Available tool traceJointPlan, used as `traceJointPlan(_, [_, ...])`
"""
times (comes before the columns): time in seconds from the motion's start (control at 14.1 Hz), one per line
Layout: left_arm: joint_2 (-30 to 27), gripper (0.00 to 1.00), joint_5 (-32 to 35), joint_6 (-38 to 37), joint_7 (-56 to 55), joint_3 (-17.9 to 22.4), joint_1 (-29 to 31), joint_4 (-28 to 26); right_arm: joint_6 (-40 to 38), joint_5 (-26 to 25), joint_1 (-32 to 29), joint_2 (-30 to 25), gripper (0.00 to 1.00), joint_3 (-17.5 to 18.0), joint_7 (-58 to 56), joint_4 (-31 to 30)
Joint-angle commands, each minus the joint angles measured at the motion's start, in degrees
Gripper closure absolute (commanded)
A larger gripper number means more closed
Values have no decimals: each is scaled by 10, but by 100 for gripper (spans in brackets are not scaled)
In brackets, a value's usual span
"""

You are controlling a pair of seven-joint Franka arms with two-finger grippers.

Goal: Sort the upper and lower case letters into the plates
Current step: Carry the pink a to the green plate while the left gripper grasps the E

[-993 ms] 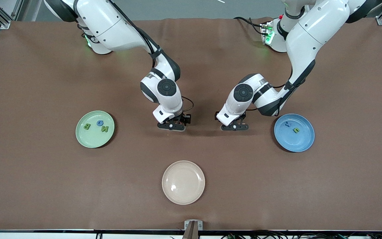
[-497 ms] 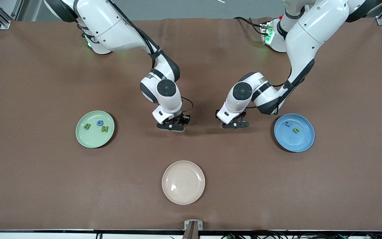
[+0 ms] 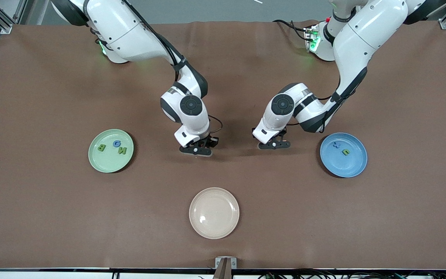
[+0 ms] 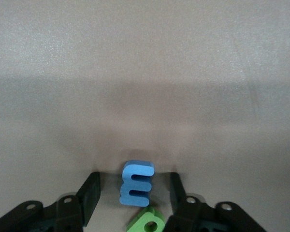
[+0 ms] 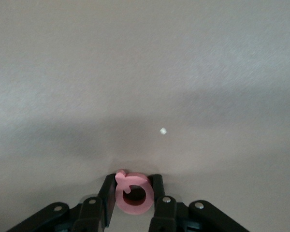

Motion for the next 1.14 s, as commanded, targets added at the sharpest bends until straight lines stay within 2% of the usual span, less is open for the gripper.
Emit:
traceJointPlan(0.0, [-6, 38, 13, 16, -16, 1, 0, -4, -14, -11, -34, -18, 87, 5, -30, -17])
traceJointPlan(0.07, [-6, 40, 13, 17, -16, 1, -1, -4, -39, -10, -44, -30, 96, 5, -31, -17])
traceJointPlan(0.14, [-5, 42, 13, 17, -16, 1, -1, -4, -65, -10, -55, -42, 99, 7, -39, -17])
traceJointPlan(0.28, [-2, 45, 14, 25, -16, 2, 0, -3, -116, -3, -87, -73, 100, 10, -97, -18])
traceJointPlan(0.43, [0, 55, 15, 38, -15, 3, -1, -2, -126, 14, -133, -112, 100, 19, -159, -50])
traceJointPlan(0.64, [3, 74, 64, 38, -16, 3, 3, -4, -134, 61, -218, -169, 99, 29, -321, -96])
traceJointPlan(0.85, [3, 87, 79, 37, -16, 4, 2, -5, -136, 67, -295, -191, 98, 29, -446, -132])
traceJointPlan(1.06, [2, 91, 79, 35, -15, 3, 10, -5, -130, 67, -348, -188, 98, 27, -521, -148])
